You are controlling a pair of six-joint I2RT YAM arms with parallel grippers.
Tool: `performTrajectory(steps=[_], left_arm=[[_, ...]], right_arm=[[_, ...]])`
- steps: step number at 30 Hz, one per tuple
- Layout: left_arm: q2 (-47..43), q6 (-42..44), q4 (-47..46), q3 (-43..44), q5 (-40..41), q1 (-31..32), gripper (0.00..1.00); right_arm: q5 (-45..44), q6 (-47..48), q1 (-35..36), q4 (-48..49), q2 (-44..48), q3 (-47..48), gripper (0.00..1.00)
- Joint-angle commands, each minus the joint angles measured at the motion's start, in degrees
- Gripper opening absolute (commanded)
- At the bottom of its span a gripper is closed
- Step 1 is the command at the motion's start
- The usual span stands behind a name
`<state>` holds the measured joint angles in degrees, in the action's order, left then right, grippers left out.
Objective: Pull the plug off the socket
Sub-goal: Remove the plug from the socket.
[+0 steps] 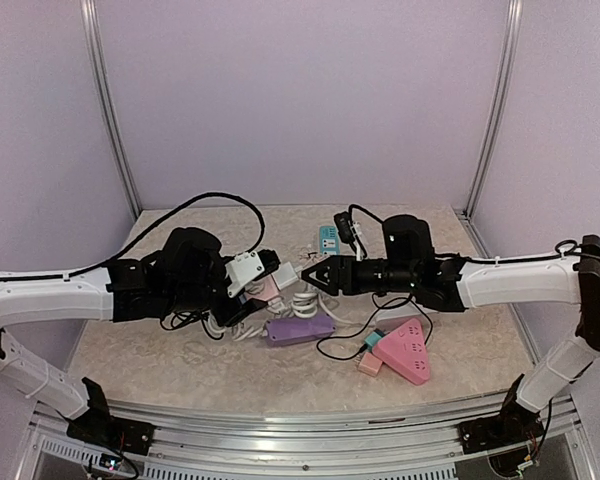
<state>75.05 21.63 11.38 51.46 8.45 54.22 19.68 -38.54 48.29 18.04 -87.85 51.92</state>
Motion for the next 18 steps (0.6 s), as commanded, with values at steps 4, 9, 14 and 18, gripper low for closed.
performTrajectory(steps=[4, 9, 14, 18], left_arm=[[-5.26, 1.26, -10.91, 0.31, 0.74, 1.68, 0.10], [-5.61, 1.30, -10.89, 0.22, 0.62, 2.11, 0.10], [-5.61, 0.71, -12.77, 0.30, 0.07, 2.15, 0.10], [-5.32, 0.49, -12.87, 0.39, 0.12, 2.28, 0.10]], right_arm=[[2.27, -2.65, 1.15, 6.04, -3.78, 0.89, 0.60], [3.34, -3.14, 1.23, 7.76, -6.46, 2.42, 0.59], [4.47, -4.10, 1.36, 10.22, -8.73, 3.47, 0.58], [5.05, -4.64, 1.83, 11.22, -9.79, 4.76, 0.57]])
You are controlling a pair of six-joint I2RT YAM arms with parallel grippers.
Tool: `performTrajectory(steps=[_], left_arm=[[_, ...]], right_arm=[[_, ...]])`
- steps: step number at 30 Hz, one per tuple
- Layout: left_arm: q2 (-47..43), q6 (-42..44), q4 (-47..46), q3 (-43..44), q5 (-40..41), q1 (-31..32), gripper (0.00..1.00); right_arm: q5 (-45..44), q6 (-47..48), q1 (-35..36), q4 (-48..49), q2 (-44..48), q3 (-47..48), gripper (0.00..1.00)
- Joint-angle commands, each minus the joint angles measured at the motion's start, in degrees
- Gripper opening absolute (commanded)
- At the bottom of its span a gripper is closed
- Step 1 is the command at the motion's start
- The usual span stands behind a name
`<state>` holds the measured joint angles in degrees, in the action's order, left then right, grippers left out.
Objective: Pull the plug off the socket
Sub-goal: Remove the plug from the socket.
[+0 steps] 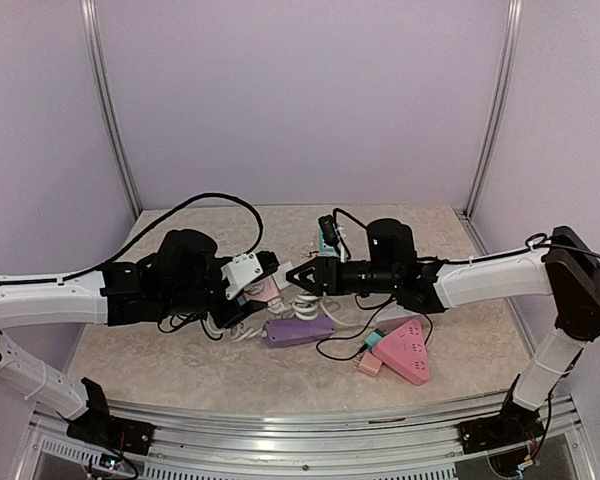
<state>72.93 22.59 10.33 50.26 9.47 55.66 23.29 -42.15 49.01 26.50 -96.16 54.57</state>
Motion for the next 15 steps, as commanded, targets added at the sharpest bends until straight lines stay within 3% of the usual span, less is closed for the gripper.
performTrajectory(steps=[1, 15], left_arm=[[-3.09, -0.53, -11.86, 1.60, -0.87, 0.81, 0.10], [-3.11, -1.24, -12.93, 0.97, -1.30, 0.94, 0.10]], right_arm=[[1.69, -1.15, 1.27, 2.95, -1.74, 2.40, 0.56], [3.36, -7.36, 1.98, 11.14, -4.12, 0.96, 0.45]])
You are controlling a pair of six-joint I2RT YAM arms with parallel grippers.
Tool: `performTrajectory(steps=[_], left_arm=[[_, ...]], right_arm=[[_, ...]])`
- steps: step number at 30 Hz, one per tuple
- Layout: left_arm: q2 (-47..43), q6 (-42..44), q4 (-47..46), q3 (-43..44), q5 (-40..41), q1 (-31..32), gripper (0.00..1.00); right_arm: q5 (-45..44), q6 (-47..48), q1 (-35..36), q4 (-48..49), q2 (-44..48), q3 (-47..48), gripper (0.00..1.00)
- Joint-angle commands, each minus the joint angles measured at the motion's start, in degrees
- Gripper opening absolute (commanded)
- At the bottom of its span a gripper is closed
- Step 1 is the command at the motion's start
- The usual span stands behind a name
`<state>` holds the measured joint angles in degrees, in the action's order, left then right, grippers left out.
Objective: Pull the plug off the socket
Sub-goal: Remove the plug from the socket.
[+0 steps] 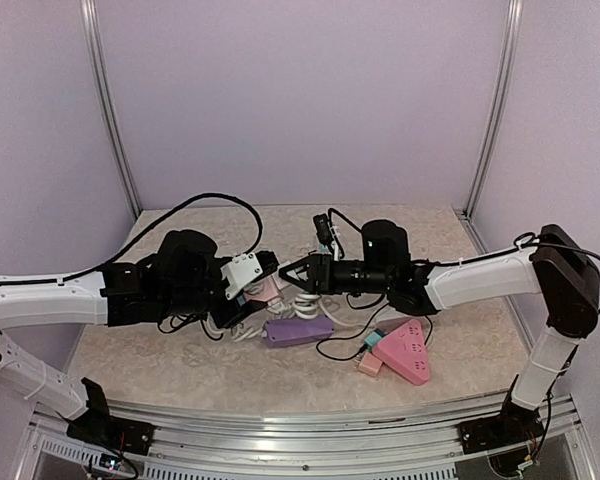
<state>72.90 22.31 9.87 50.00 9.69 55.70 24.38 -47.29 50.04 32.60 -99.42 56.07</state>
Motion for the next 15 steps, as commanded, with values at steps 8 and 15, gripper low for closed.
performTrajectory(steps=[8, 15], left_arm=[[-4.19, -2.03, -13.42, 0.61, -2.30, 0.92, 0.11], [-4.94, -5.14, -14.36, 0.47, -5.46, 0.72, 0.10]], right_arm=[[2.01, -4.36, 1.00, 8.73, -1.04, -2.13, 0.27], [1.49, -4.95, 0.94, 11.08, -0.98, -3.28, 0.09]])
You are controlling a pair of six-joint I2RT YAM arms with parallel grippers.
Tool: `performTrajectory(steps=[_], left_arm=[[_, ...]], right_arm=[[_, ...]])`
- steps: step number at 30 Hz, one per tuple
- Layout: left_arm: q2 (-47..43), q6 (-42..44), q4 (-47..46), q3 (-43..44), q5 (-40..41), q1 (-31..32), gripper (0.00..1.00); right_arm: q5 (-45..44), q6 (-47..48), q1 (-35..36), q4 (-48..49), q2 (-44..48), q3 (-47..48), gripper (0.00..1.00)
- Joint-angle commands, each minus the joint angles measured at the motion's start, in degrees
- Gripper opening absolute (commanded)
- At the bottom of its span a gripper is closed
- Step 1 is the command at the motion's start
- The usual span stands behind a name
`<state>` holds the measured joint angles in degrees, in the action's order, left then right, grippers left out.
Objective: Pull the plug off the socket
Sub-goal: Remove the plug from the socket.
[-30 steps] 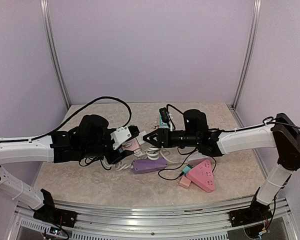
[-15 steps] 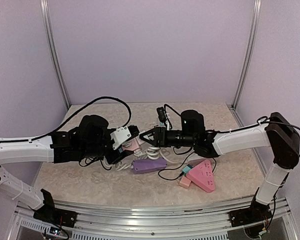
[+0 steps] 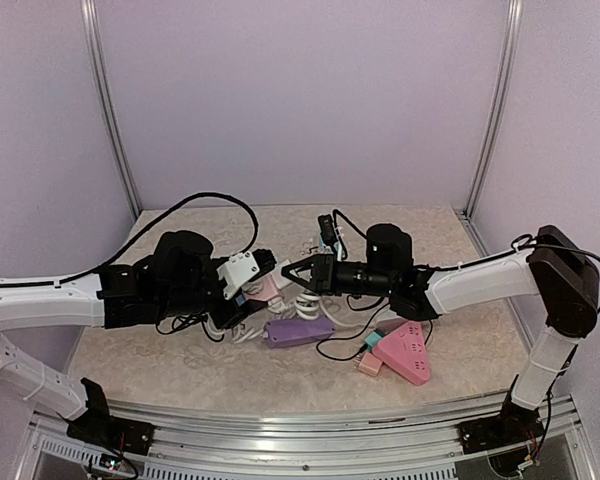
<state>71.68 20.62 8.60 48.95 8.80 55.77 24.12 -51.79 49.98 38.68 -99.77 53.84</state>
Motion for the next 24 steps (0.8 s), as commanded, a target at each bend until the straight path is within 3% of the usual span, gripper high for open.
performTrajectory(steps=[1, 4, 19, 24], left_arm=[[-3.82, -3.84, -13.28, 1.44, -5.04, 0.66, 0.10], [-4.79, -5.10, -14.31, 0.80, -6.22, 0.43, 0.10], [-7.43, -8.03, -15.85, -0.34, -10.04, -1.15, 0.09], [-5.97, -6.27, -13.46, 0.92, -9.07, -1.22, 0.09]], right_arm=[[1.72, -0.66, 1.06, 5.29, -0.64, -1.29, 0.07], [1.44, -1.60, 1.02, 6.52, -0.47, -2.03, 0.00], [2.47, -6.38, 0.33, 11.39, -1.11, -3.53, 0.00], [-0.17, -2.35, 0.39, 5.34, 1.49, -2.79, 0.00]])
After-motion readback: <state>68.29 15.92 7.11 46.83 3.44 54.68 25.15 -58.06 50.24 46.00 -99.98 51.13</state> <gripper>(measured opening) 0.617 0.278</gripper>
